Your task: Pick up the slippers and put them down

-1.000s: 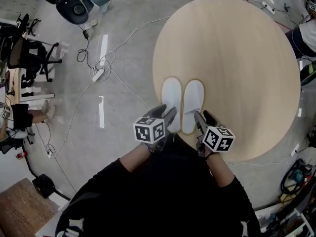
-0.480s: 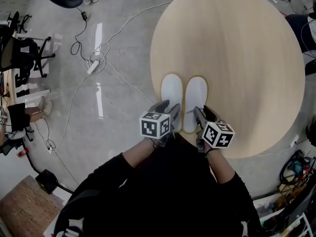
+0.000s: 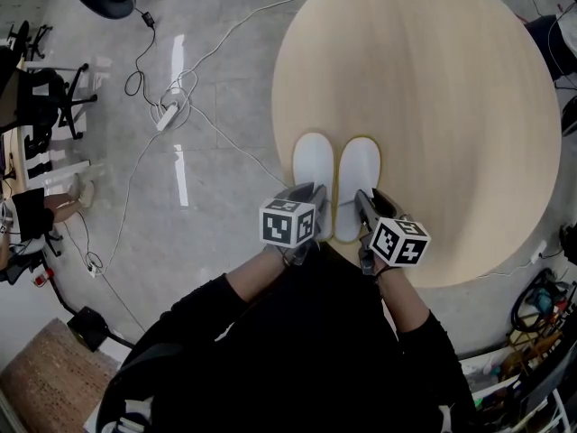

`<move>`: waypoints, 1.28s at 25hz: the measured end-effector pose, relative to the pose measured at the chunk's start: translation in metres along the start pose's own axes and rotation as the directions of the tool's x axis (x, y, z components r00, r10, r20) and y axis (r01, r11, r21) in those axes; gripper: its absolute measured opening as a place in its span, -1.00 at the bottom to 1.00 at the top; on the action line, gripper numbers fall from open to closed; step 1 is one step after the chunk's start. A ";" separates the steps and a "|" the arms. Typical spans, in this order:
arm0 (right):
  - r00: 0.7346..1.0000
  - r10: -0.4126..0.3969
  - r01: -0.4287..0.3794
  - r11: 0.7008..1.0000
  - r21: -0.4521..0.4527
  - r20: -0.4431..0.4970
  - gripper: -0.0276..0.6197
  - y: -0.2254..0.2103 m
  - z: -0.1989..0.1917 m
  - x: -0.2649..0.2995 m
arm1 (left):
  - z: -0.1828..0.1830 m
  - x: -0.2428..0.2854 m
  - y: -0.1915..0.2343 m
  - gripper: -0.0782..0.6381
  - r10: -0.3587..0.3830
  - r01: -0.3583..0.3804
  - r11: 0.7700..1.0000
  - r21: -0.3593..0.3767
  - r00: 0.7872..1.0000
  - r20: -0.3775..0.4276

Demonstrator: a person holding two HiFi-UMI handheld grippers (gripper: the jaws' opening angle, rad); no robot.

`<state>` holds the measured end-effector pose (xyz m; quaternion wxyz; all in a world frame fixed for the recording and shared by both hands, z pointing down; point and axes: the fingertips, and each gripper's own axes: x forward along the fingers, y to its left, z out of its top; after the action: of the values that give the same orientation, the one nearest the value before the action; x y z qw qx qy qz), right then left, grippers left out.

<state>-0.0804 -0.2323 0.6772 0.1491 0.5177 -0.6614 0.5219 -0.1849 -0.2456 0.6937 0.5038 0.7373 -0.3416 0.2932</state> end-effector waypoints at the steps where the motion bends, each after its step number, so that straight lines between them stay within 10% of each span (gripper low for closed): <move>1: 1.000 -0.001 0.001 1.000 -0.001 0.003 -0.53 -0.001 0.001 0.000 | 0.001 0.002 0.000 -0.61 -0.002 0.002 1.000 -0.002 1.000 -0.001; 4: 1.000 0.005 -0.005 1.000 0.001 0.014 -0.80 -0.001 0.004 -0.002 | 0.000 0.005 0.000 -0.65 -0.018 0.018 1.000 -0.013 1.000 -0.001; 32: 0.939 -0.026 0.009 0.999 0.050 0.344 -0.81 0.019 0.047 -0.112 | 0.044 -0.074 -0.085 -0.69 -0.251 0.231 0.963 0.139 0.956 0.152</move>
<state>-0.0335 -0.2141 0.5654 0.0233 0.6102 -0.6600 0.4377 -0.1569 -0.2495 0.5761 0.4600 0.8244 -0.2722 0.1863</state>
